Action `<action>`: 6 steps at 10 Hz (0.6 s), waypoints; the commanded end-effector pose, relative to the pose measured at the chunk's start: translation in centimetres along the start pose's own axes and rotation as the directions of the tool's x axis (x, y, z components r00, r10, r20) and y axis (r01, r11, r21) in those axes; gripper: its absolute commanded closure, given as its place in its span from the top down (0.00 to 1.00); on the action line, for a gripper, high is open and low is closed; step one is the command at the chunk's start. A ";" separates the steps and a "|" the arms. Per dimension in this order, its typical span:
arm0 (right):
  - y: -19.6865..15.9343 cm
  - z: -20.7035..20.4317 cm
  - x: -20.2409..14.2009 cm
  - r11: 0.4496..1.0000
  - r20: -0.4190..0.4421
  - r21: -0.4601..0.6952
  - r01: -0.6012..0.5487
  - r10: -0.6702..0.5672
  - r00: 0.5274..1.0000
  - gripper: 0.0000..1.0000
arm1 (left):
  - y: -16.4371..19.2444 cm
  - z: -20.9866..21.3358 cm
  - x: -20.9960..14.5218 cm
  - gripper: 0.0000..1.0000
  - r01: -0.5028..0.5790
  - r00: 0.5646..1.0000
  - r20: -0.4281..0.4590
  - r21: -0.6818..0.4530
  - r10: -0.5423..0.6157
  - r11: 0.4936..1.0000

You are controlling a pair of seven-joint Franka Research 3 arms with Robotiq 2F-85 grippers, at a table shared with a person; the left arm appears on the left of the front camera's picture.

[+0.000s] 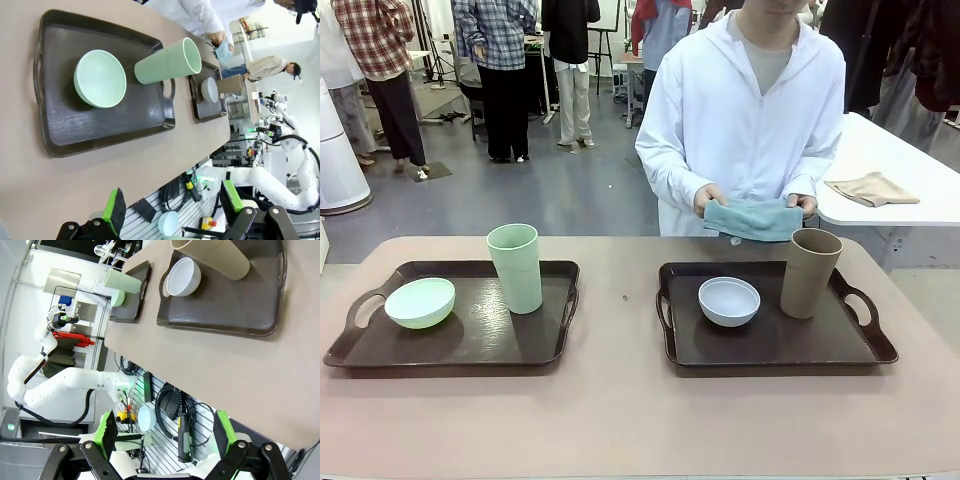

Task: Set up a tray with a mat and arrange the tableware.
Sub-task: Pick up the Picnic Bowl and Reusable plastic cup from the Handle tray in front of the human's position and hold them in the air.

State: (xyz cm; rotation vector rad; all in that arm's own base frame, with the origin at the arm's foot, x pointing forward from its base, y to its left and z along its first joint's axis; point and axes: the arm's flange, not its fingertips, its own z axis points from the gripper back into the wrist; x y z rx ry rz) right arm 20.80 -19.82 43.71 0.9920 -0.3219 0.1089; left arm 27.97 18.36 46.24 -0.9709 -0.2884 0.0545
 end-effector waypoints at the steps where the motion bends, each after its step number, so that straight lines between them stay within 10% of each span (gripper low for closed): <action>1: 0.0 0.0 0.2 1.000 0.017 0.024 -0.015 0.015 1.000 1.00 | 0.1 0.1 0.1 1.00 0.010 1.000 0.012 -0.020 -0.009 1.000; 6: 0.0 0.0 0.2 1.000 0.017 0.024 -0.015 0.015 1.000 1.00 | 0.1 0.1 0.1 1.00 0.010 1.000 0.012 -0.020 -0.009 1.000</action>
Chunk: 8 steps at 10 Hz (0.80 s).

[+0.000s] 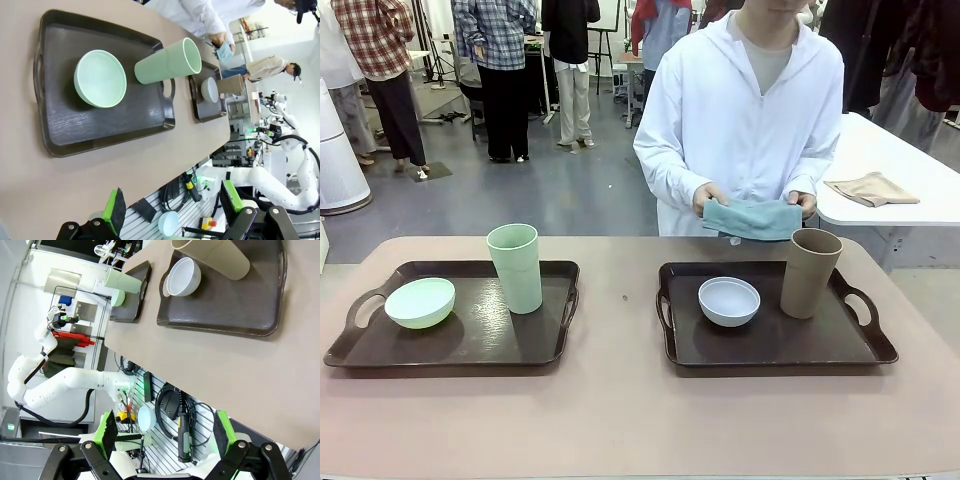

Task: Set up a tray with a mat and arrange the tableware.
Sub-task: Pick up the Picnic Bowl and Reusable plastic cup from the Handle tray in front of the human's position and hold them in the air.

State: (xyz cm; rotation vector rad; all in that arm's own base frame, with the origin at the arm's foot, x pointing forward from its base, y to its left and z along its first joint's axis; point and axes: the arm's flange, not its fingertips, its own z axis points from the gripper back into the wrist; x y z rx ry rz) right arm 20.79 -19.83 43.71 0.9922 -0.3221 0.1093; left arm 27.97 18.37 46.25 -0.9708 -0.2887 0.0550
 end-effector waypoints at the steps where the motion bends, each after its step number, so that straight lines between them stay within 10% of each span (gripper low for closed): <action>1: 0.0 0.0 0.2 1.000 0.017 0.024 -0.015 0.015 1.000 1.00 | 0.1 0.1 0.1 1.00 0.010 1.000 0.012 -0.020 -0.010 1.000; 8: 0.0 0.0 0.2 1.000 0.017 0.024 -0.015 0.015 1.000 1.00 | 0.1 0.1 0.1 1.00 0.010 1.000 0.012 -0.020 -0.010 1.000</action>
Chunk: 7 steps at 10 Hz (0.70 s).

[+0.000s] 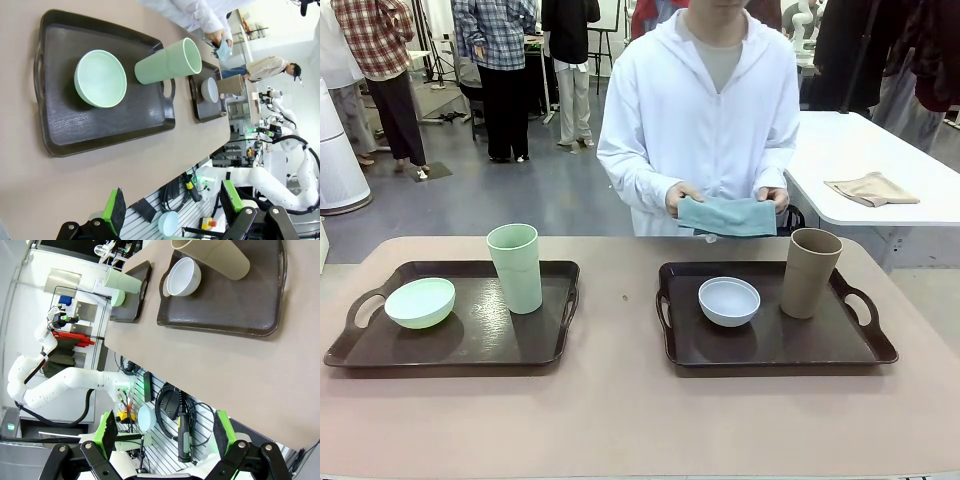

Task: Set up a tray with a mat and arrange the tableware.
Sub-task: Pick up the Picnic Bowl and Reusable plastic cup from the Handle tray in front of the human's position and hold them in the air.

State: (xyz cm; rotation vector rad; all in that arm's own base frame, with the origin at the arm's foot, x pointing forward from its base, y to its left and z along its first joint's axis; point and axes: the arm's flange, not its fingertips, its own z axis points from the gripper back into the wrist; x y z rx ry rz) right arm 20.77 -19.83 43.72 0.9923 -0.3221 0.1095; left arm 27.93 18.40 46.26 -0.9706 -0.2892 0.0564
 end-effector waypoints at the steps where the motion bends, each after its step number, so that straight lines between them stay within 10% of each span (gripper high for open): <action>1: 0.0 0.0 0.2 1.000 0.017 0.024 -0.015 0.014 1.000 1.00 | 0.1 0.1 0.2 1.00 0.011 1.000 0.011 -0.021 -0.011 1.000; 4: 0.0 0.0 0.0 1.000 0.000 0.000 0.000 0.000 1.000 1.00 | 0.0 0.0 0.0 1.00 0.000 1.000 0.000 0.000 0.000 1.000; 7: 2.7 -0.5 4.6 0.986 -0.078 -0.128 -0.107 0.097 0.992 1.00 | -6.3 -3.8 3.9 1.00 0.262 0.965 -0.035 0.116 -0.260 0.958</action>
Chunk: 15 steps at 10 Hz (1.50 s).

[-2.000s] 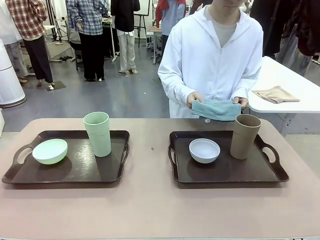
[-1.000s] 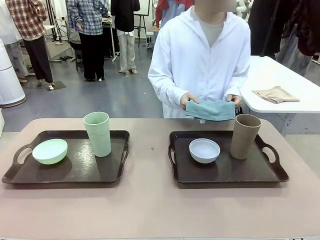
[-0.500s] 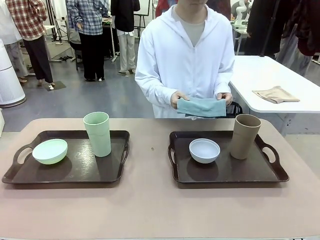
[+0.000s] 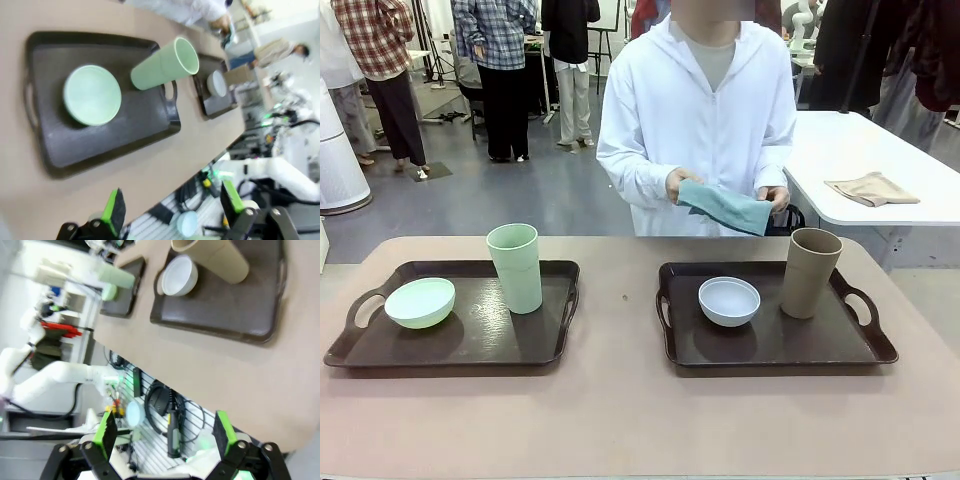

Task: Set up a tray with a mat and arrange the tableware.
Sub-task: Pick up the Picnic Bowl and Reusable plastic cup from the Handle tray in front of the human's position and hold them in the air.

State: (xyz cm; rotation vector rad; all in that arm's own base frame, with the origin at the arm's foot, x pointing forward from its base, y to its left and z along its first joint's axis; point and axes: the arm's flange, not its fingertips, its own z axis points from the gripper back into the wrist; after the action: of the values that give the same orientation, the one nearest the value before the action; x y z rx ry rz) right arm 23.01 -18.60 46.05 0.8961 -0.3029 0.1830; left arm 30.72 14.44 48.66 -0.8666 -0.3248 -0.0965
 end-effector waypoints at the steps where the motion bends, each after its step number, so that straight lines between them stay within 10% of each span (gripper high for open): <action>1: 1.5 0.1 3.2 0.993 -0.058 -0.103 -0.060 0.054 0.997 1.00 | -5.3 -1.2 3.0 1.00 0.215 0.976 0.008 0.121 -0.217 0.969; 5: 4.2 0.1 9.6 0.890 -0.246 -0.249 -0.383 0.324 0.913 1.00 | -18.7 -5.4 8.0 1.00 0.438 0.899 -0.140 0.304 -0.415 0.846; 10: 4.5 -3.1 13.0 0.651 -0.351 0.023 -0.759 0.716 0.603 1.00 | -29.7 -17.9 9.2 1.00 0.544 0.834 -0.340 0.377 -0.434 0.750; 15: 1.9 -4.5 14.5 0.660 -0.225 0.018 -0.751 0.735 0.640 1.00 | -31.7 -30.8 9.7 1.00 0.412 0.905 -0.329 0.528 -0.269 0.743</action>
State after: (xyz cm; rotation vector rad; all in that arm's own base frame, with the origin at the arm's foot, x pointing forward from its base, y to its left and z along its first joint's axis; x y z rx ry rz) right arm 36.31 -13.05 49.72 0.6038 -0.4404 1.0418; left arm 39.16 -27.78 56.06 -0.1861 -0.2629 -0.4956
